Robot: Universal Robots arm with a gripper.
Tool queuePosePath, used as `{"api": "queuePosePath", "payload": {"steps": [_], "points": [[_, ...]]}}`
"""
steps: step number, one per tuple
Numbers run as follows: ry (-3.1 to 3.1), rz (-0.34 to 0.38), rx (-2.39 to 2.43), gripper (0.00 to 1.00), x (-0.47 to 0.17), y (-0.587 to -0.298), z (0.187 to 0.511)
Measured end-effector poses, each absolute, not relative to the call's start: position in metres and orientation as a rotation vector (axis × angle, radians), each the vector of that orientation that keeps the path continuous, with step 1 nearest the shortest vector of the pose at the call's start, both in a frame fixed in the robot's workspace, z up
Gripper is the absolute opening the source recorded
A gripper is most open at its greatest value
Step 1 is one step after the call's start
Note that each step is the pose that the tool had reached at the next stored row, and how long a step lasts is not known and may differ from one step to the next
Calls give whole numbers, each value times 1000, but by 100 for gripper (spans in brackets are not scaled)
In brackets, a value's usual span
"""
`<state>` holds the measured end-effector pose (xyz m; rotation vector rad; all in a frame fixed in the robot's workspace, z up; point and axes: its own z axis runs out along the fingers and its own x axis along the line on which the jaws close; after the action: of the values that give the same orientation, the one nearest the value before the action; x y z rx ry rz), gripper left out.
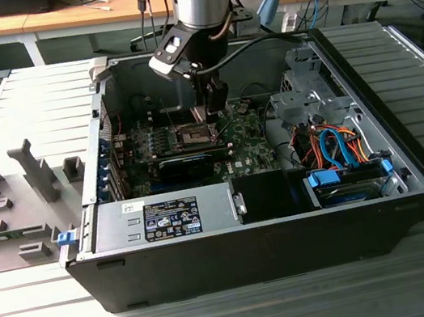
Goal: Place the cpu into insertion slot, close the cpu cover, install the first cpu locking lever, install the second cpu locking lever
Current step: 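Place the cpu into insertion slot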
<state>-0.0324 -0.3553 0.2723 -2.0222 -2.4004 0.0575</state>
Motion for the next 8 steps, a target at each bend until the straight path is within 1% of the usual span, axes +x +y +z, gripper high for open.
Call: {"api": "queuePosePath", "payload": {"steps": [8], "points": [[-2386,58,-2039,54,-32,-355,272]]}}
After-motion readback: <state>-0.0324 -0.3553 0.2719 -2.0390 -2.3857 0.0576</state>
